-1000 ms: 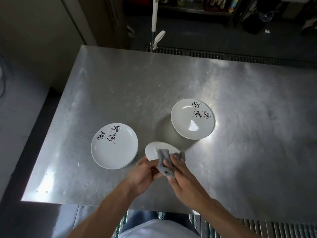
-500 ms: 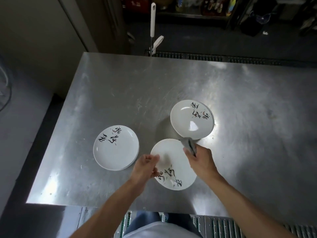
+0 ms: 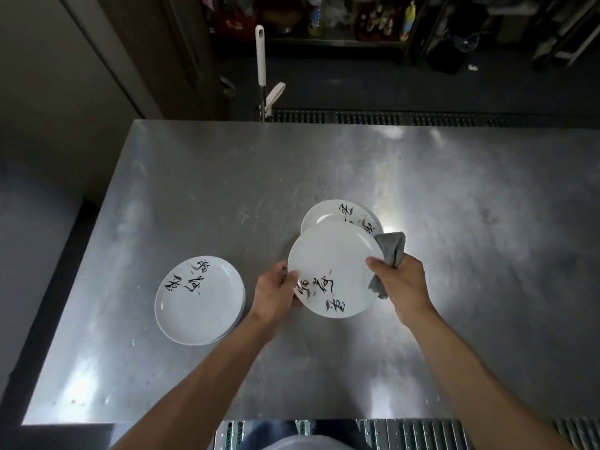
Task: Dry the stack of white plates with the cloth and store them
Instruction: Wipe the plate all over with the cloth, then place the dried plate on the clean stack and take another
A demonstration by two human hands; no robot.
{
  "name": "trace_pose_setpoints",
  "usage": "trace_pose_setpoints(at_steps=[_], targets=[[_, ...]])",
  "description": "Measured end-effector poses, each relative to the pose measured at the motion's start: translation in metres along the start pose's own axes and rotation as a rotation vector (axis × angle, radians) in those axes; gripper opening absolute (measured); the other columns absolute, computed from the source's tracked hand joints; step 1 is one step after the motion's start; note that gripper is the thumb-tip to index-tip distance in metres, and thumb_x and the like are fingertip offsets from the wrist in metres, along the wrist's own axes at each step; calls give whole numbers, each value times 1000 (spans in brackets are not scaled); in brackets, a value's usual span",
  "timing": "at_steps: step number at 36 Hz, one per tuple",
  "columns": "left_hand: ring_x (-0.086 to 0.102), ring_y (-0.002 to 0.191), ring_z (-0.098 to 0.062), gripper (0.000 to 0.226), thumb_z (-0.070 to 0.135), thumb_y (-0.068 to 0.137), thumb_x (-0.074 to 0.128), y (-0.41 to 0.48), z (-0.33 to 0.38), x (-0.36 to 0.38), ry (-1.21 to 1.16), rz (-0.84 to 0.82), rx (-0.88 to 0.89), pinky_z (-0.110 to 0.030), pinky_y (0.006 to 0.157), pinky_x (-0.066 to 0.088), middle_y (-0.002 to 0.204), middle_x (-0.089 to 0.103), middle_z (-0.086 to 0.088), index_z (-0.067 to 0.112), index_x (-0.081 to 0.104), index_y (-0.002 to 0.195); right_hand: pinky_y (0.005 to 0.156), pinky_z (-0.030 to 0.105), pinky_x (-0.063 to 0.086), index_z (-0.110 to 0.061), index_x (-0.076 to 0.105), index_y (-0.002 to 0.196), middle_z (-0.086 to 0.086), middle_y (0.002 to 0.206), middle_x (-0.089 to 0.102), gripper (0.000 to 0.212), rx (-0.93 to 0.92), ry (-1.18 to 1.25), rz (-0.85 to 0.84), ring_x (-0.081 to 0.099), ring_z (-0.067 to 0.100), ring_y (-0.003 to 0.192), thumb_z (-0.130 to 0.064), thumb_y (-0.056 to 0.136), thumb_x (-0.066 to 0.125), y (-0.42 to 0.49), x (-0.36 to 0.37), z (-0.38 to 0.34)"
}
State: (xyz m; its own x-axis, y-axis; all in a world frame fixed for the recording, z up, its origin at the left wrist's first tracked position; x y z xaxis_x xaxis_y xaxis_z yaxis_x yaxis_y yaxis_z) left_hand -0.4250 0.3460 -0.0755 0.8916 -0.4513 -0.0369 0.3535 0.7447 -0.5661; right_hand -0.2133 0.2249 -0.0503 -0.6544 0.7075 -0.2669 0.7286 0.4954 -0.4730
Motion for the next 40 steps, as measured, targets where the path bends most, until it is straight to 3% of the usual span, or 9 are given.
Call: trace_pose_setpoints(at_steps=[5,12,15,19,23,28,31,36,40], targets=[[74,91,-28,23,4,103,52,28,17,24,-17,29,-16,-39,69,64,105,74,-15,6,66,121,69,40,55,-12,64,70,9,72,68,17,-6,-80,103,64,28,68,-12,82,77,10,-13,3],[74,92,-30,28,3,101,53,50,26,42,1,75,-33,-33,59,63,106,73,-11,5,65,126,75,43,58,-11,69,78,8,82,71,10,35,-121,164,70,27,83,-13,85,76,17,-23,12],[74,94,-29,29,3,101,54,51,26,44,11,89,-12,-32,58,63,101,73,-6,6,66,128,76,46,59,-8,70,81,12,86,72,8,48,-114,166,70,28,84,-13,86,75,19,-28,15],[73,99,-30,33,4,101,53,52,27,47,43,92,12,-39,66,65,113,74,-13,9,67,130,74,44,59,-9,70,81,11,85,72,8,52,-113,170,69,26,82,-14,87,74,23,-31,15],[74,85,-25,30,9,99,54,53,32,45,164,118,49,-23,51,58,102,76,-11,13,71,124,62,34,51,-1,65,76,6,71,66,22,21,-132,210,61,22,67,-18,88,71,28,-34,15],[66,58,6,30,12,100,51,58,31,39,297,124,55,-11,44,49,80,72,11,26,73,113,64,34,52,-9,59,68,2,64,62,30,-9,-78,368,61,19,63,-24,94,64,42,-43,13],[62,51,-4,34,13,97,44,63,29,39,356,96,24,-25,54,60,78,71,2,29,71,110,65,31,48,-15,58,71,-1,68,62,27,-19,-25,346,60,18,67,-25,95,61,53,-44,8],[66,98,-37,41,10,98,36,63,32,51,399,11,33,-53,90,58,107,70,-16,22,59,130,66,36,50,-6,64,90,19,86,72,19,54,-48,64,65,31,75,-20,97,53,70,-28,1],[63,114,-44,44,5,95,36,66,28,60,380,15,-22,-59,98,53,117,67,-21,17,56,133,52,22,46,-11,62,84,9,79,66,22,46,-92,-15,59,21,67,-22,100,52,75,-19,1]])
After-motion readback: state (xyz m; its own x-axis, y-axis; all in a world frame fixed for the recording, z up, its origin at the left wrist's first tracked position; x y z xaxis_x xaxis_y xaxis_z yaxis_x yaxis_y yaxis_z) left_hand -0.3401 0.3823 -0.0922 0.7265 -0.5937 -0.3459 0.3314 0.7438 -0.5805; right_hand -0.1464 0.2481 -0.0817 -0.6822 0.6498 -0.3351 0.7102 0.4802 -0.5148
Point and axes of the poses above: each hand's wrist, its own y-axis towards the middle knuckle, its own x-axis out of the palm, z = x × y, the point moved 3 cm from there along y, towards the middle knuckle
